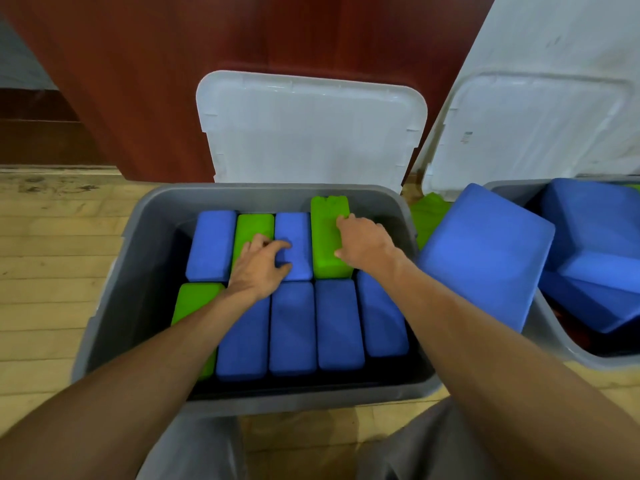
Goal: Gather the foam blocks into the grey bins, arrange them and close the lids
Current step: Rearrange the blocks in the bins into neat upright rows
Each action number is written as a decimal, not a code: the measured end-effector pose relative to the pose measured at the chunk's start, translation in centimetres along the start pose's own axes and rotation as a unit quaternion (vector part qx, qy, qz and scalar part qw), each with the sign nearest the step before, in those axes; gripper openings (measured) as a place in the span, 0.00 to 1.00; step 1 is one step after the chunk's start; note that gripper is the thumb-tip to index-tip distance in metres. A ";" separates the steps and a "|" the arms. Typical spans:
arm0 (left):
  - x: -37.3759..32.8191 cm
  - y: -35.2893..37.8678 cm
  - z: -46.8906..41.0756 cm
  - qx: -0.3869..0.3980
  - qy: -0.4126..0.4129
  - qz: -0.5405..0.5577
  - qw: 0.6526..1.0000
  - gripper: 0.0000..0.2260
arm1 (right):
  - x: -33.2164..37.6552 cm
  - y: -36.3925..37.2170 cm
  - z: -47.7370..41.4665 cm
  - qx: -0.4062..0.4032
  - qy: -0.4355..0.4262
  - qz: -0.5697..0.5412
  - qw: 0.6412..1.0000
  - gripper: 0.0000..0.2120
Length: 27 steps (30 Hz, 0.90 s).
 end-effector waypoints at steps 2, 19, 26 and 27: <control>0.0 -0.2 -0.2 0.009 -0.005 -0.004 1.000 0.19 | 0.1 0.8 -0.1 -0.022 -0.005 0.060 0.998 0.20; -9.6 -3.1 1.3 0.056 0.011 0.176 0.983 0.13 | -2.4 -6.1 4.3 -0.243 0.059 -0.039 0.967 0.19; -17.9 -1.9 3.1 0.117 -0.017 0.295 0.948 0.13 | -8.7 -8.3 11.9 -0.354 0.287 -0.129 0.881 0.23; -18.7 -1.4 3.3 0.124 -0.034 0.286 0.949 0.15 | -9.8 -8.0 13.0 -0.350 0.335 -0.152 0.861 0.24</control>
Point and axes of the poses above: each hand's wrist, its own z-axis away from the middle knuckle, its own y-axis out of the palm, x = y × z, the point moved 2 cm from there along -z, towards the middle knuckle, and after that the axes turned 10 degrees about -x, right-handed, at the moved point
